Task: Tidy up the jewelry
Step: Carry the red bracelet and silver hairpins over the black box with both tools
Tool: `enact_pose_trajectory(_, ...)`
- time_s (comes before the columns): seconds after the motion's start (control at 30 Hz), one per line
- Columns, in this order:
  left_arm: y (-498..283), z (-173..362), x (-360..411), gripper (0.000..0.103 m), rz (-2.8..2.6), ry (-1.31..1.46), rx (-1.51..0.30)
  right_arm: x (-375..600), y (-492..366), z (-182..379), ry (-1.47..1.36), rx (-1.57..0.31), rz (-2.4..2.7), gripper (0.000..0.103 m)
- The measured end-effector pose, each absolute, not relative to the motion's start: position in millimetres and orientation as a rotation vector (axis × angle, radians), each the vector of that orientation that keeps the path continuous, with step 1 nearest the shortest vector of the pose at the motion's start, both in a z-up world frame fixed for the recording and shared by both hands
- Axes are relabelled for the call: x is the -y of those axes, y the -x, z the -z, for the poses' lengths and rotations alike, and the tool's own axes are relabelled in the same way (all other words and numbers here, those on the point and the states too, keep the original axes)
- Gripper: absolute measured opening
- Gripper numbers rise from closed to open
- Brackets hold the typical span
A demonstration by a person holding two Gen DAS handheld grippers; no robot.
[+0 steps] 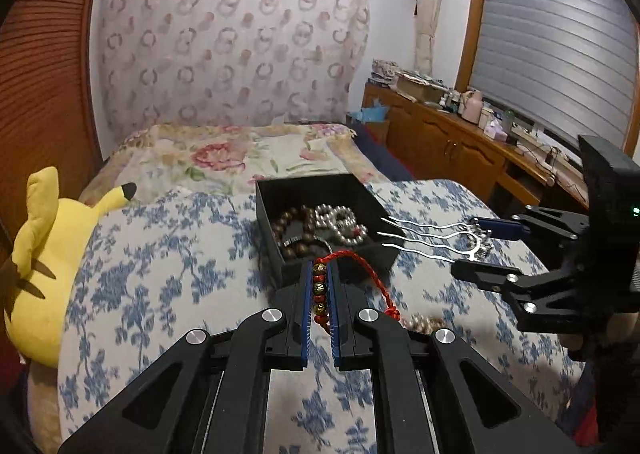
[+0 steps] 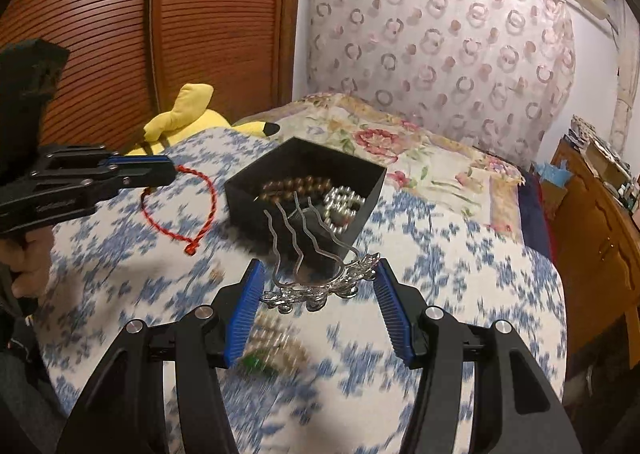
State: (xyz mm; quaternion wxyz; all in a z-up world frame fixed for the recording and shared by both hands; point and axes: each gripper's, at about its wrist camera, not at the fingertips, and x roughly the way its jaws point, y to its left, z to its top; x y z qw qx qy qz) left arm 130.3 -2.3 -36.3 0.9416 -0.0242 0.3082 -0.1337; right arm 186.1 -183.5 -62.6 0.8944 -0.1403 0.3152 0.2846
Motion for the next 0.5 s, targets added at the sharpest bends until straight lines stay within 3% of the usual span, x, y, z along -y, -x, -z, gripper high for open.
enact_pose_trajectory(0.5, -187.7, 29.9, -7.6, 0.006, 0.242, 0.061, -0.641, 148.8, -268.1, 80.0, 0.248, -0.697, -0.668, 0.059)
